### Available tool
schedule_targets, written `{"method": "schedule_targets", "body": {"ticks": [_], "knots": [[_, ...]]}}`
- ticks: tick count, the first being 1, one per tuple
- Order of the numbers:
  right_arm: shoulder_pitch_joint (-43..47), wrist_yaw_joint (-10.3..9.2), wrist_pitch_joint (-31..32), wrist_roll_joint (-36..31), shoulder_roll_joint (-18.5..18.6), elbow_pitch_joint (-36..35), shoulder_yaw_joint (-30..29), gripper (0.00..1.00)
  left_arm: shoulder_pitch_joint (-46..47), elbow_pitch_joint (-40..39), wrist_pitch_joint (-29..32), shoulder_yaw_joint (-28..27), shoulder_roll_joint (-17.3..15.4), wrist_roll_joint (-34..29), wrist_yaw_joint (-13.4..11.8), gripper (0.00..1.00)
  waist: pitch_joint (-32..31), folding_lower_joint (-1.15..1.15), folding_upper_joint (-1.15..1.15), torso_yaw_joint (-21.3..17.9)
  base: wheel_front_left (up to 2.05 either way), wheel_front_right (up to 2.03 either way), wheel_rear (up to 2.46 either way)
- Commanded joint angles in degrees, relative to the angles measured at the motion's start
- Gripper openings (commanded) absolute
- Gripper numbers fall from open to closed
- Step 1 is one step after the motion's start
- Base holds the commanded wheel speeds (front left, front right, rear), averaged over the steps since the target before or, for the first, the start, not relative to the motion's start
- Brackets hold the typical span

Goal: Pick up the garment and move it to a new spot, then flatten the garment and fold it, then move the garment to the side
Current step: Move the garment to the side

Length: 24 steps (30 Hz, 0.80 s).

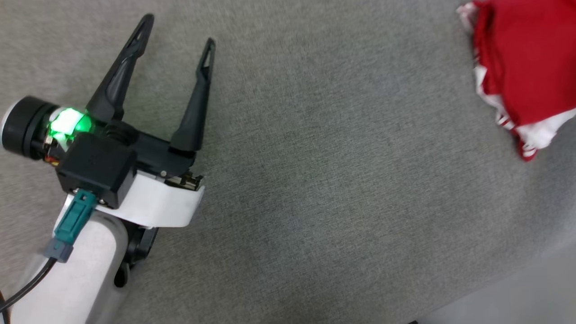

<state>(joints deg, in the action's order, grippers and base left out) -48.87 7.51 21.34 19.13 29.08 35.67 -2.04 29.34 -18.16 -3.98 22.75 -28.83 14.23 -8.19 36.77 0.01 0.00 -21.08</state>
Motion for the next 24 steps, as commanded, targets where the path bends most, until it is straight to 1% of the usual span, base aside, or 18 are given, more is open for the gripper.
{"method": "schedule_targets", "body": {"ticks": [1, 4, 5, 6, 7, 9, 14, 17, 18, 20, 24], "knots": [[-1.48, -0.05, -1.32, -0.81, -0.23, 0.98, -0.99, 0.00, 1.09, -0.40, 0.26, 0.19, -0.35, -0.32, 0.26, 1.00, 3.28, -0.01, 0.00, -0.97, 0.00, 0.00, 0.00], [-3.52, -0.05, -4.62, -3.86, -0.79, 4.26, -3.40, 0.00, 2.21, -0.64, 0.48, 0.65, -0.38, -0.44, 0.73, 1.00, 4.47, -0.01, 0.00, -0.35, 0.00, 0.00, 0.00], [-4.03, -0.05, -5.59, -4.48, -1.61, 5.44, -4.14, 0.00, 2.49, -0.56, 0.40, 0.85, -0.30, -0.47, 0.91, 1.00, 4.63, -0.01, 0.00, -0.13, 0.00, 0.00, 0.00], [-4.25, -0.05, -6.59, -5.87, -2.12, 6.49, -4.48, 0.22, 2.71, -0.47, 0.28, 0.95, -0.23, -0.42, 1.03, 1.00, 4.72, -0.01, 0.00, 0.05, 0.00, 0.00, 0.00], [-4.45, -0.05, -7.48, -6.96, -2.41, 7.44, -4.77, 1.00, 2.78, -0.29, 0.08, 1.00, -0.13, -0.35, 1.08, 1.00, 4.74, -0.01, 0.00, 0.23, 0.00, 0.00, 0.00], [-5.10, -0.05, -9.72, -8.00, -3.76, 9.11, -5.61, 1.00, 2.49, 0.40, -0.37, 1.15, 0.24, -0.09, 0.75, 1.00, 4.27, -0.01, 0.00, 0.56, 0.00, 0.00, 0.00], [-4.22, -0.05, -15.54, -10.89, -3.78, 12.26, -7.94, 1.00, 0.27, 2.42, -2.17, 1.35, 1.39, 0.77, -0.03, 1.00, 0.09, -0.01, 0.00, 1.49, 0.00, 0.00, 0.00], [-1.81, -0.06, -17.78, -13.02, -2.25, 13.33, -8.51, 1.00, -1.91, 4.27, -3.64, 1.06, 2.13, 1.87, -0.90, 1.00, -4.29, -0.01, 0.00, 2.30, 0.00, 0.00, 0.00], [0.86, -0.05, -19.44, -13.12, -0.55, 13.75, -9.25, 1.00, -5.11, 6.19, -5.26, 0.50, 3.47, 3.87, -2.00, 1.00, -9.40, -0.01, 0.00, 3.40, 0.00, 0.00, 0.00], [3.18, -0.05, -19.92, -13.18, 1.01, 13.64, -9.36, 1.00, -7.53, 7.49, -5.99, -0.01, 4.02, 4.99, -2.94, 1.00, -12.63, -0.01, 0.00, 4.39, 0.00, 0.00, 0.00], [9.37, -0.05, -21.04, -11.14, 2.68, 12.15, -9.49, 1.00, -12.21, 10.25, -7.37, -0.81, 5.49, 7.02, -4.77, 1.00, -19.17, -0.01, 0.00, 7.14, 0.00, 0.00, 0.00]]}}
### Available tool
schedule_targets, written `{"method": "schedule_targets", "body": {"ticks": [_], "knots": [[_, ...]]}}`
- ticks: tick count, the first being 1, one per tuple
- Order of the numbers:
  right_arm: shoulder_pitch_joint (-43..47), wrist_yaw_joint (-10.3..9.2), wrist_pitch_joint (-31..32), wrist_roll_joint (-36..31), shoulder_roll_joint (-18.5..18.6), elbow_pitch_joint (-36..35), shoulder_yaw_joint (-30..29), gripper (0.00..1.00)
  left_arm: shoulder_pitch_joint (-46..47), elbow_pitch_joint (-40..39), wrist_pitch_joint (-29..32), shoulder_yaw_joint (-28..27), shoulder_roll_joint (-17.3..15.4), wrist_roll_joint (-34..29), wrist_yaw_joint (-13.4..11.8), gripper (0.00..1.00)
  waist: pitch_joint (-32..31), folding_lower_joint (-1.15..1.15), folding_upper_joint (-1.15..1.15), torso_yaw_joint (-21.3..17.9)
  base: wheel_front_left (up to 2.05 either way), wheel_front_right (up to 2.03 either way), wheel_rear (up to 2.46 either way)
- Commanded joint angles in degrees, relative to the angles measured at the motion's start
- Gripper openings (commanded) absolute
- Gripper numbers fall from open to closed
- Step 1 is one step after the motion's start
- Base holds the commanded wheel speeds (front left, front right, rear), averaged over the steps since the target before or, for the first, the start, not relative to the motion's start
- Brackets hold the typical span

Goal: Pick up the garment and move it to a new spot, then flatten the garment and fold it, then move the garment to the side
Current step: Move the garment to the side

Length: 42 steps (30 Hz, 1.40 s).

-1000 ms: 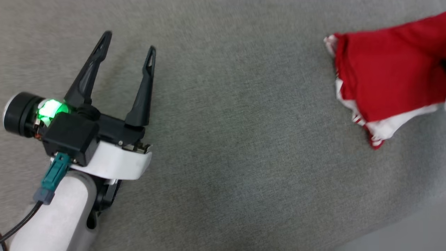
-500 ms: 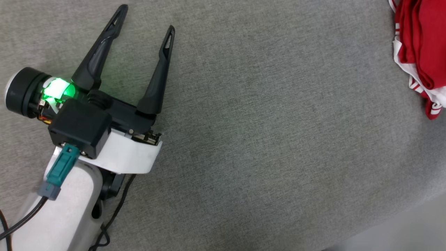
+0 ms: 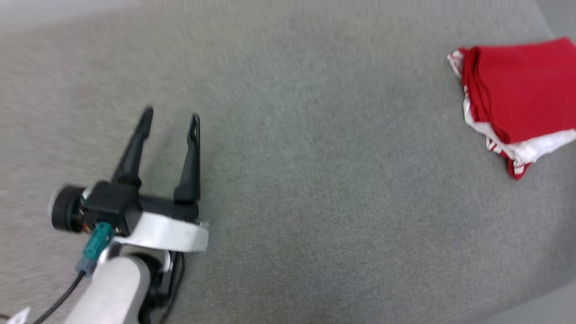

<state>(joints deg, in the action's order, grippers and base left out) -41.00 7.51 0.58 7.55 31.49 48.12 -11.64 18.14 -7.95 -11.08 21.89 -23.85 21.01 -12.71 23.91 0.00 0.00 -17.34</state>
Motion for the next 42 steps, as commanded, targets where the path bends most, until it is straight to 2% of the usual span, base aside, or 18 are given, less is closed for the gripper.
{"method": "schedule_targets", "body": {"ticks": [1, 6, 14, 24, 33, 42], "knots": [[3.63, -0.05, -0.72, 1.00, 0.56, -0.77, 0.27, 1.00, -2.28, 0.85, -0.59, -0.10, 0.80, 0.81, -0.56, 1.00, -8.02, 0.00, 0.00, 4.21, 0.00, 0.00, 0.00], [14.12, -0.05, -2.87, 4.10, -1.17, -5.74, 2.16, 1.00, -7.69, 3.26, -1.72, -1.21, 1.56, 2.90, -1.93, 1.00, -13.83, 0.00, 0.00, 7.56, 0.00, 0.00, 0.00], [28.50, -0.05, -2.67, 7.41, -9.21, -18.76, 7.33, 1.00, -13.06, 6.05, -1.90, -2.18, 1.34, 5.38, -2.53, 1.00, -19.19, 0.00, 0.00, 12.68, 0.00, 0.00, 0.00], [38.82, -0.05, -3.11, 6.25, -18.41, -38.20, 9.88, 1.00, -16.04, 9.46, -2.68, -2.38, 1.66, 6.92, -1.91, 1.00, -24.27, 0.00, 0.00, 18.39, 0.00, 0.00, 0.00], [48.75, -0.05, -0.04, 3.62, -24.18, -54.68, 7.28, 1.00, -19.09, 9.99, -2.96, -1.79, 0.20, 6.19, -1.46, 1.00, -26.23, 0.00, 0.00, 19.63, 0.00, 0.00, 0.00], [52.23, -0.05, 1.54, 2.97, -26.84, -59.83, 6.88, 1.00, -19.94, 11.21, -3.13, -1.27, 0.59, 7.00, -0.98, 1.00, -26.31, 0.00, 0.00, 19.01, 0.00, 0.00, 0.00]]}}
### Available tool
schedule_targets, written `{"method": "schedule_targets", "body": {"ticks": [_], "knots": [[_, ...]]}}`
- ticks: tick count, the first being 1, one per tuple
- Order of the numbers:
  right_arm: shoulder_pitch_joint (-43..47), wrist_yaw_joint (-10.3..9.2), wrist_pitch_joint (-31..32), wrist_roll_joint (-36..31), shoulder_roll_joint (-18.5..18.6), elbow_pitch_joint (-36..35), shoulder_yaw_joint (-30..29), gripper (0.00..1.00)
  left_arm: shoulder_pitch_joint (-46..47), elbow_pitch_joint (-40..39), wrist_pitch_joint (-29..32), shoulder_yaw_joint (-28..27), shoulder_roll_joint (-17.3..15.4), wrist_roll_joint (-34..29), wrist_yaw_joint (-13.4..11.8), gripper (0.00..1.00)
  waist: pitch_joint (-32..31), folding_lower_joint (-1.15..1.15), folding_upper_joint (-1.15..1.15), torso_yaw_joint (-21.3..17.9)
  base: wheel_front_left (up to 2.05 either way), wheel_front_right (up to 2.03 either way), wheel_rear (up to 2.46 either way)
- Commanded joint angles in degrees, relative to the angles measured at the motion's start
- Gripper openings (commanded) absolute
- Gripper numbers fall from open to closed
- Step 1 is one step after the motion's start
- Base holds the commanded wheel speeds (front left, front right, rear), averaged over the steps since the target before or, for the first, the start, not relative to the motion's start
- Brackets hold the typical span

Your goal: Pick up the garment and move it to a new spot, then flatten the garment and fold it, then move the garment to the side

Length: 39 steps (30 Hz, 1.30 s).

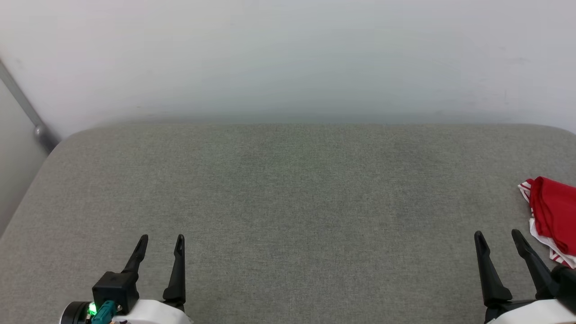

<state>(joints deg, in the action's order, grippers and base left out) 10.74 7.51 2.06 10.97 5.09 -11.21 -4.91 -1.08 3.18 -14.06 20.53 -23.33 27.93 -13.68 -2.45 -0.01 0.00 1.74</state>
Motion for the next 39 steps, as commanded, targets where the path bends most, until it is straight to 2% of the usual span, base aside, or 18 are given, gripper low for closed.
{"method": "schedule_targets", "body": {"ticks": [1, 21, 22, 25, 39], "knots": [[0.45, -0.05, 0.09, -0.58, -0.51, -0.79, 0.38, 1.00, -0.74, 0.20, -0.19, 0.12, 0.13, 0.21, 0.02, 1.00, 0.09, 0.01, 0.00, -0.09, 0.00, 0.00, 0.00], [1.17, -0.05, 0.59, -1.49, -1.09, -3.59, -0.03, 1.00, 0.30, 0.97, -0.89, -0.60, 0.93, 0.03, 0.93, 1.00, 0.37, 0.01, 0.00, 0.24, 0.00, 0.00, 0.00], [0.32, 0.00, 0.54, -1.50, -0.89, -3.11, 0.03, 0.00, -0.11, 1.10, -0.73, -0.54, 0.85, 0.10, 0.95, 0.00, 0.38, 0.01, 0.00, 0.23, 0.00, 0.00, 0.00], [0.35, 0.00, 0.50, -0.94, -1.03, -1.54, 0.26, 0.00, -0.96, 2.29, -0.55, -0.27, 1.63, 0.58, 1.06, 0.00, 0.39, 0.01, 0.00, 0.22, 0.00, 0.00, 0.00], [-2.97, 0.00, 0.63, 15.23, -0.59, 3.36, 0.69, 0.00, 0.64, 3.84, 3.01, -4.84, 4.76, 12.94, 4.76, 0.00, 0.65, 0.01, 0.00, 0.00, 0.00, 0.00, 0.00]]}}
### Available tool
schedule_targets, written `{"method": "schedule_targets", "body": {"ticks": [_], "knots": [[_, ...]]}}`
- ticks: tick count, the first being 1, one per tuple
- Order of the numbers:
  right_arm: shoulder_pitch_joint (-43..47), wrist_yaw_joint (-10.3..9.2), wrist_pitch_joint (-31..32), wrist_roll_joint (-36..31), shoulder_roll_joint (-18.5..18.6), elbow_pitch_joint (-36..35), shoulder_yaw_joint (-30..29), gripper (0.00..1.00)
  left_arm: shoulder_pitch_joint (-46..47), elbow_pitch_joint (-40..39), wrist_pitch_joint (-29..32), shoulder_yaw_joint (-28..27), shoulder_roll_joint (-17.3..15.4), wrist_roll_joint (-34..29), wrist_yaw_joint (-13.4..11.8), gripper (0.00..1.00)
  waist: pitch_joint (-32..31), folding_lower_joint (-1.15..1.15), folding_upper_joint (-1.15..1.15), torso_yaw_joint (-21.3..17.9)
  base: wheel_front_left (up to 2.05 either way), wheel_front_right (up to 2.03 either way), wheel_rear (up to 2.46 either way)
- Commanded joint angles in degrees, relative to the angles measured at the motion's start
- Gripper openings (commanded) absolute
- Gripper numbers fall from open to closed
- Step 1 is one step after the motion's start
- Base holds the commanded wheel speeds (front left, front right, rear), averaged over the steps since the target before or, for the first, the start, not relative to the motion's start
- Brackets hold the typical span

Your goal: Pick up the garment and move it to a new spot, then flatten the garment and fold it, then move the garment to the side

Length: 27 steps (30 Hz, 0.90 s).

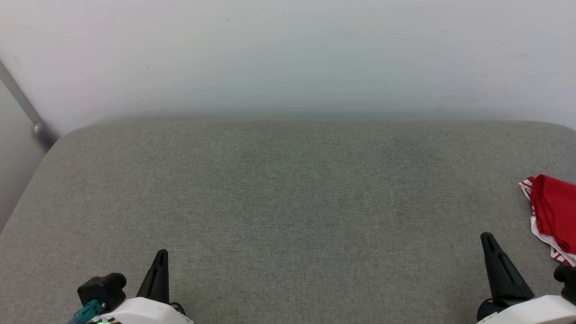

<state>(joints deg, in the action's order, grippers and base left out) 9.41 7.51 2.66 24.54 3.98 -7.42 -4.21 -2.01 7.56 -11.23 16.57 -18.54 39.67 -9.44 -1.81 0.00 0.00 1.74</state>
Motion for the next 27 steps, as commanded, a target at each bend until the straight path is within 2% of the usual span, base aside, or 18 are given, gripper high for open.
{"method": "schedule_targets", "body": {"ticks": [1, 12, 13, 27], "knots": [[-1.86, 0.00, 0.03, 2.69, 0.54, -0.10, 0.02, 0.00, 1.69, -0.41, 0.42, -1.18, 0.18, 2.00, 0.77, 0.00, 0.02, 0.00, 0.00, -0.02, 0.00, 0.00, 0.00], [-4.07, -0.01, 0.18, 13.30, 0.70, 3.23, 0.18, 0.00, 2.90, 0.89, 2.89, -4.32, 2.31, 10.17, 3.35, 0.00, 0.22, 0.00, 0.00, -0.19, 0.00, 0.00, 0.00], [-4.67, -0.01, 0.24, 15.97, 0.73, 4.08, 0.20, 0.00, 3.22, 1.20, 3.52, -5.12, 2.89, 12.24, 4.01, 0.00, 0.27, 0.00, 0.00, -0.24, 0.00, 0.00, 0.00], [-7.06, -0.01, 0.61, 27.16, 0.77, 7.62, 0.20, 0.00, 4.38, 2.16, 6.21, -8.59, 5.35, 20.90, 6.74, 0.00, 0.52, 0.00, 0.00, -0.46, 0.00, 0.00, 0.00]]}}
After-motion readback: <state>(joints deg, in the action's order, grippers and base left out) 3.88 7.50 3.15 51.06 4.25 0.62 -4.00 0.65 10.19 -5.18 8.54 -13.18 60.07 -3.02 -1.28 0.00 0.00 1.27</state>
